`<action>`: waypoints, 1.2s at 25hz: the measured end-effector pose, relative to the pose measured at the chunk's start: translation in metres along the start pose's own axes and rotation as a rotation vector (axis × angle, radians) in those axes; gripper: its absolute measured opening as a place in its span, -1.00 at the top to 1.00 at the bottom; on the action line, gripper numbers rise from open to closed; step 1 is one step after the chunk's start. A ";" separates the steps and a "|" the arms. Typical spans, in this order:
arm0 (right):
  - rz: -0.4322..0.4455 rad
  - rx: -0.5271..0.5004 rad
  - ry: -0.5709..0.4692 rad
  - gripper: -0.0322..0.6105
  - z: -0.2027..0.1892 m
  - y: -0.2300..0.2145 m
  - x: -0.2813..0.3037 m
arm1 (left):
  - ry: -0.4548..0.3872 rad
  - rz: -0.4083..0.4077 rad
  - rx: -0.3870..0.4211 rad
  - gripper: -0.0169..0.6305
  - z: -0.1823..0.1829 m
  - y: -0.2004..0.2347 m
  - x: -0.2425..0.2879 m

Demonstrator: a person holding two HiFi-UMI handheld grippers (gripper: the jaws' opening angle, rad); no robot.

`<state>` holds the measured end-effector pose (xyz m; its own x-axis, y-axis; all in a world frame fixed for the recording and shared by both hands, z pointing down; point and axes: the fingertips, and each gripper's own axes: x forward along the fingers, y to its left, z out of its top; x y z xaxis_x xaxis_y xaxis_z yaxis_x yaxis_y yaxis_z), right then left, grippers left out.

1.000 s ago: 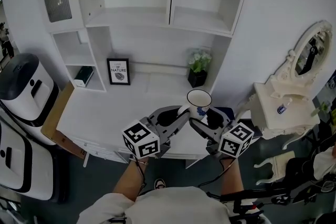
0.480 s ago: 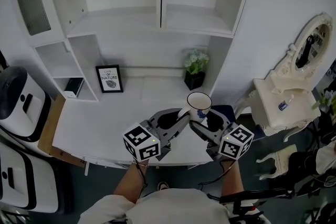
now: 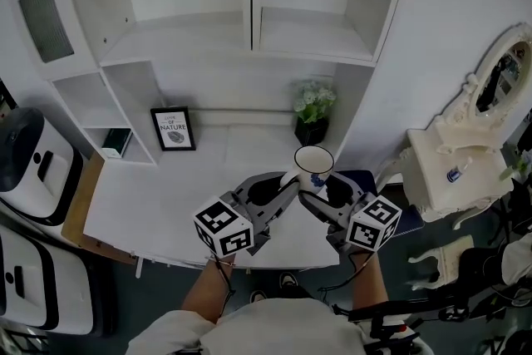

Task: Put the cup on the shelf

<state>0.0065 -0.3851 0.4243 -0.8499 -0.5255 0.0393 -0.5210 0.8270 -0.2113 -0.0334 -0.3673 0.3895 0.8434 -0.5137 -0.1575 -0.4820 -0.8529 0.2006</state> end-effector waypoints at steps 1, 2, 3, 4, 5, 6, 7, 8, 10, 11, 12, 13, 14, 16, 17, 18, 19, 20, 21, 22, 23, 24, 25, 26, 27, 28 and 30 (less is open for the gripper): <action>0.012 -0.004 0.001 -0.07 0.003 -0.004 0.003 | -0.006 0.013 0.003 0.75 0.002 0.003 0.003; 0.025 -0.008 0.002 -0.07 0.007 -0.007 0.005 | -0.011 0.025 0.006 0.75 0.005 0.007 0.006; 0.038 -0.013 0.002 -0.07 0.011 -0.010 0.008 | -0.016 0.035 0.009 0.75 0.008 0.009 0.008; 0.050 -0.019 0.002 -0.07 0.015 -0.012 0.010 | -0.020 0.044 0.013 0.75 0.011 0.011 0.010; 0.062 -0.026 -0.002 -0.07 0.019 -0.013 0.012 | -0.024 0.051 0.019 0.75 0.015 0.013 0.012; 0.071 -0.033 -0.010 -0.07 0.024 -0.015 0.014 | -0.027 0.057 0.028 0.75 0.019 0.015 0.013; 0.079 -0.037 -0.019 -0.07 0.029 -0.016 0.016 | -0.031 0.063 0.038 0.75 0.024 0.016 0.015; 0.087 -0.038 -0.029 -0.07 0.033 -0.018 0.018 | -0.033 0.070 0.048 0.75 0.027 0.018 0.017; 0.102 -0.040 -0.039 -0.07 0.037 -0.021 0.020 | -0.032 0.083 0.063 0.75 0.031 0.020 0.020; 0.107 -0.040 -0.040 -0.07 0.037 -0.023 0.021 | -0.031 0.089 0.068 0.75 0.031 0.021 0.022; 0.110 -0.039 -0.041 -0.07 0.037 -0.025 0.021 | -0.030 0.094 0.069 0.75 0.031 0.022 0.023; 0.111 -0.036 -0.043 -0.07 0.037 -0.026 0.021 | -0.031 0.100 0.069 0.75 0.030 0.023 0.024; 0.111 -0.033 -0.046 -0.07 0.037 -0.028 0.021 | -0.032 0.104 0.067 0.75 0.030 0.024 0.025; 0.112 -0.032 -0.048 -0.07 0.038 -0.030 0.021 | -0.032 0.107 0.065 0.75 0.029 0.024 0.028; 0.112 -0.036 -0.046 -0.07 0.038 -0.030 0.020 | -0.031 0.104 0.069 0.75 0.030 0.024 0.029; 0.112 -0.041 -0.044 -0.07 0.039 -0.032 0.018 | -0.030 0.100 0.075 0.75 0.031 0.022 0.031; 0.112 -0.045 -0.044 -0.07 0.041 -0.033 0.017 | -0.031 0.097 0.079 0.75 0.031 0.022 0.033; 0.110 -0.047 -0.046 -0.07 0.043 -0.034 0.016 | -0.034 0.094 0.081 0.75 0.033 0.021 0.035; 0.108 -0.049 -0.049 -0.07 0.045 -0.034 0.016 | -0.039 0.092 0.079 0.75 0.034 0.021 0.036; 0.105 -0.051 -0.053 -0.07 0.048 -0.034 0.015 | -0.045 0.090 0.075 0.75 0.036 0.021 0.036; 0.102 -0.054 -0.057 -0.07 0.050 -0.033 0.015 | -0.051 0.090 0.070 0.75 0.037 0.021 0.036; 0.098 -0.058 -0.062 -0.07 0.051 -0.033 0.015 | -0.059 0.091 0.064 0.75 0.039 0.021 0.036; 0.095 -0.061 -0.067 -0.07 0.053 -0.033 0.015 | -0.068 0.096 0.055 0.75 0.040 0.021 0.036; 0.091 -0.063 -0.072 -0.07 0.055 -0.033 0.014 | -0.078 0.101 0.048 0.76 0.041 0.022 0.036; 0.087 -0.065 -0.075 -0.07 0.057 -0.033 0.014 | -0.086 0.105 0.044 0.76 0.043 0.021 0.037; 0.083 -0.067 -0.074 -0.07 0.059 -0.033 0.014 | -0.092 0.106 0.045 0.76 0.045 0.021 0.038; 0.077 -0.075 -0.067 -0.07 0.066 -0.032 0.015 | -0.096 0.101 0.055 0.76 0.051 0.020 0.039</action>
<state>0.0157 -0.4322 0.3669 -0.8818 -0.4699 -0.0403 -0.4609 0.8768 -0.1369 -0.0221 -0.4090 0.3379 0.7648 -0.6012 -0.2316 -0.5775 -0.7991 0.1670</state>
